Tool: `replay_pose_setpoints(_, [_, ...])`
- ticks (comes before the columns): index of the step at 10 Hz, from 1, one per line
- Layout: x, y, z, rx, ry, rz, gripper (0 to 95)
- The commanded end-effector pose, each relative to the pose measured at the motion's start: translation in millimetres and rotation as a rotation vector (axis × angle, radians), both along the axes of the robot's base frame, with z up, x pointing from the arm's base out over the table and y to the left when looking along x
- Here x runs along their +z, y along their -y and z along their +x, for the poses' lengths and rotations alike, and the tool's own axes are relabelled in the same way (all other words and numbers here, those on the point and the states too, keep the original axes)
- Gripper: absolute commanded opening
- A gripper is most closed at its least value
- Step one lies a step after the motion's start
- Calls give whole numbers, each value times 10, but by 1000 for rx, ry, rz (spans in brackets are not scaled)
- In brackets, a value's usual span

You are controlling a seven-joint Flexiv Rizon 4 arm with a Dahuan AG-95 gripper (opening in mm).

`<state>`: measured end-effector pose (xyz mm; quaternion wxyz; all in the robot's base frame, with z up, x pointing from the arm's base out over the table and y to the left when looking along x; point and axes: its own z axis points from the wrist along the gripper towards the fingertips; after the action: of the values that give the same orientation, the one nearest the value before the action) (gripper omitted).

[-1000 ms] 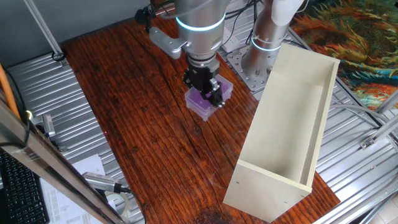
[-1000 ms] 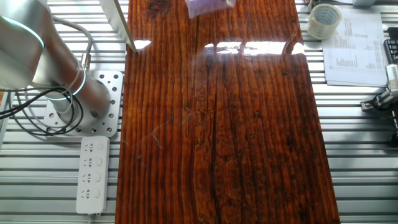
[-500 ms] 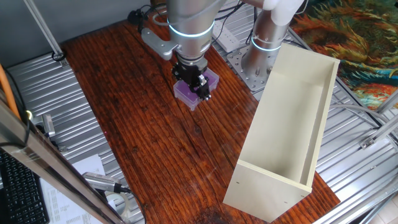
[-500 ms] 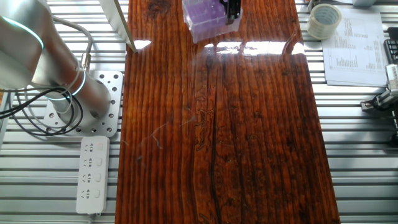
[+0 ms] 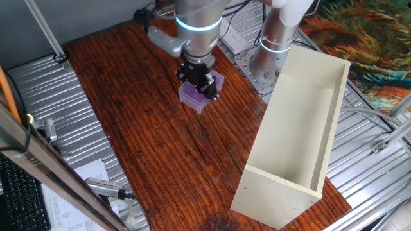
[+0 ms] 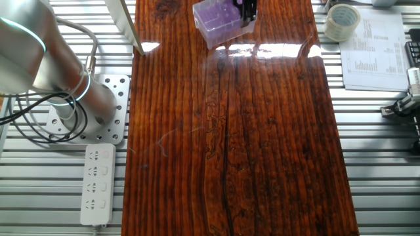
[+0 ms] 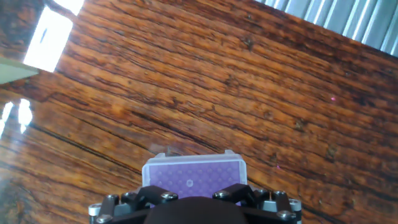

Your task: Take the object down from the shelf

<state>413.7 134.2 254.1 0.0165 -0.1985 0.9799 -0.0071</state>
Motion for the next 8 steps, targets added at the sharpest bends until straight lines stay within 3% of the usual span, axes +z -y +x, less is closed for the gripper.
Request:
replay_pose_setpoints(1, [-3, -13, 19, -149, -35, -4, 0])
replay_pose_setpoints(8, [-210, 506, 171, -93, -37, 4, 0])
